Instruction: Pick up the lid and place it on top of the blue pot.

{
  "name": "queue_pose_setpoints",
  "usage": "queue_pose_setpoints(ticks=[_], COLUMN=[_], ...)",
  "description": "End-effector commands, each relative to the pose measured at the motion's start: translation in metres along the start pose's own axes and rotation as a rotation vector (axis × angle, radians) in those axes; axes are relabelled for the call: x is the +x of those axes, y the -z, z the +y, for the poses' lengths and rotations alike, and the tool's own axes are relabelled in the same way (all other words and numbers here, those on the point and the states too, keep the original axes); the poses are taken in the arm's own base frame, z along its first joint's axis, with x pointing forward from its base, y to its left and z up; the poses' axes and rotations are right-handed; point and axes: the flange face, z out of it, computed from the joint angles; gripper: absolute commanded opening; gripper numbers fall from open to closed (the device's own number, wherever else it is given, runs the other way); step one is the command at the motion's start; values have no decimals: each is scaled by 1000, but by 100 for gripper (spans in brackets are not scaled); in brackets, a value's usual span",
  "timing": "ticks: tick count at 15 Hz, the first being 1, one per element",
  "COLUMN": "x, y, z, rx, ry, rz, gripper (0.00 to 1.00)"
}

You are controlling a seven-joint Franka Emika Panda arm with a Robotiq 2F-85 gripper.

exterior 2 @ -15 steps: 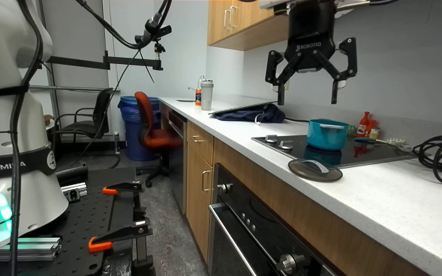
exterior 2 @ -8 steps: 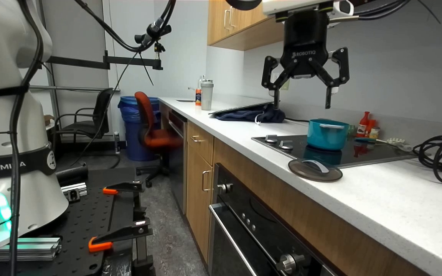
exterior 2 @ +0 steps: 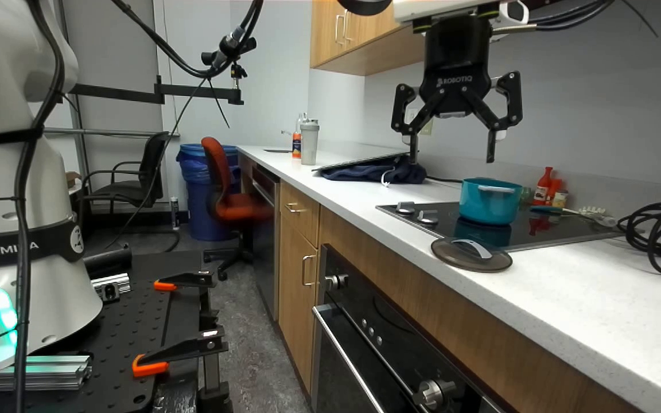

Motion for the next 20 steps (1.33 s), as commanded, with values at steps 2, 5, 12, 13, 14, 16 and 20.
queue_pose_setpoints(ticks=[2,5,12,13,14,16,20], x=[-5,-6,12,16,23,35,68], y=[-7,-20,-46,-48,-51,-56,-78], z=[4,12,43,48,54,60,52], rx=[-2,6,3,-3,-7,-12,3], ry=[-3,-5,25,33,46,73,165], rz=[-10,-35,-47,-49,-50,-55,-68], gripper=[100,100,100,100,100,100,100])
